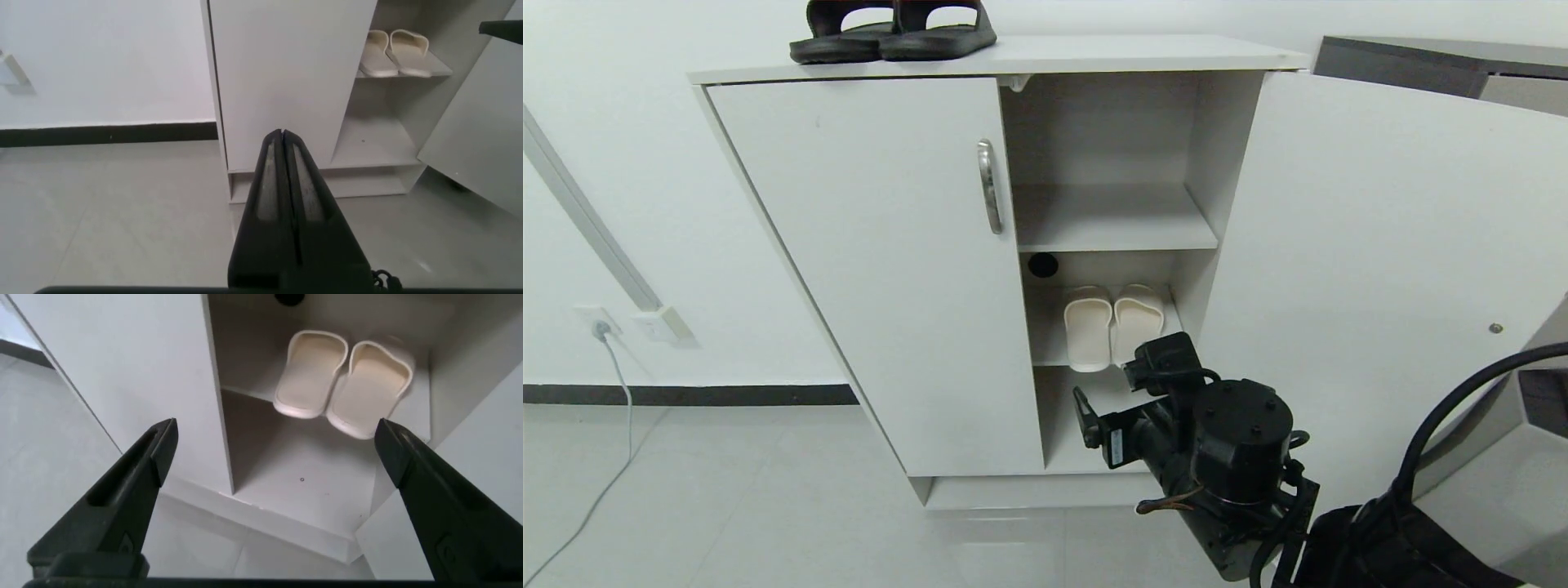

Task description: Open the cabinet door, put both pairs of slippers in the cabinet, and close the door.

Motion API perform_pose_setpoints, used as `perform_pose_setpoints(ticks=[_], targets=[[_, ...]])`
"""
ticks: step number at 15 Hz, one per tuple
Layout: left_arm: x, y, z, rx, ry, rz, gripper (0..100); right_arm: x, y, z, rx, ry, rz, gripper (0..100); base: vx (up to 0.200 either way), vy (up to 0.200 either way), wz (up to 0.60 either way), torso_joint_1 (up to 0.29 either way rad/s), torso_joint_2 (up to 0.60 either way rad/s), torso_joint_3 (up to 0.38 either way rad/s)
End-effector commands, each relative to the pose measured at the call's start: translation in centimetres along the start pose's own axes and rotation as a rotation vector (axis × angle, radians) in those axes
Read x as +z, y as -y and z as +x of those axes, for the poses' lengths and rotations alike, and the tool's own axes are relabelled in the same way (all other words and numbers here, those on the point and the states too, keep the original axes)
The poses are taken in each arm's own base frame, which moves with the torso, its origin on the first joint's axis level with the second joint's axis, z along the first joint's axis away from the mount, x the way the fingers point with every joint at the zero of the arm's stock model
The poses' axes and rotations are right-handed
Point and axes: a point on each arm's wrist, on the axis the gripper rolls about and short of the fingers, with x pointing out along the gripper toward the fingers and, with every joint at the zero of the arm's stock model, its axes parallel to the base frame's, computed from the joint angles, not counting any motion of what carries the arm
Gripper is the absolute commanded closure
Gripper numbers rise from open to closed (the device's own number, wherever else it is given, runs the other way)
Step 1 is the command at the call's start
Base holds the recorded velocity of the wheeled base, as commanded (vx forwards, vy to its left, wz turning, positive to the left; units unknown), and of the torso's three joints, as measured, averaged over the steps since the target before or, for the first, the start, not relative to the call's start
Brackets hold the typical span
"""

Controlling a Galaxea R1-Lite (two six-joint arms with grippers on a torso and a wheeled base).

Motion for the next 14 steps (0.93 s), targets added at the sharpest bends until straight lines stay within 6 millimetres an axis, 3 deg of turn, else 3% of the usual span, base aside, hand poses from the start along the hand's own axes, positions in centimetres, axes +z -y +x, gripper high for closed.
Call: perform_pose_setpoints(ticks=[1,6,14], targets=[[0.00,0.00,0.01,0.001,-0.001,0.000,100,-0.26,0.14,0.08,-0.004,-0.008,-0.005,0,0.000,0.000,0.00,-0.007,0.00,0.051],[0.00,0.00,0.01,0.001,-0.001,0.000,100,-0.36,0.26,0.19,-0.009,-0.009,-0.006,0,0.000,0.000,0.00,0.000,0.00,0.000],[0.00,0.00,0.01,0.001,-0.001,0.000,100,-0.53,0.46,0.17,-0.012,-0.016,-0.008,0,0.000,0.200,0.00,0.002,0.00,0.004]])
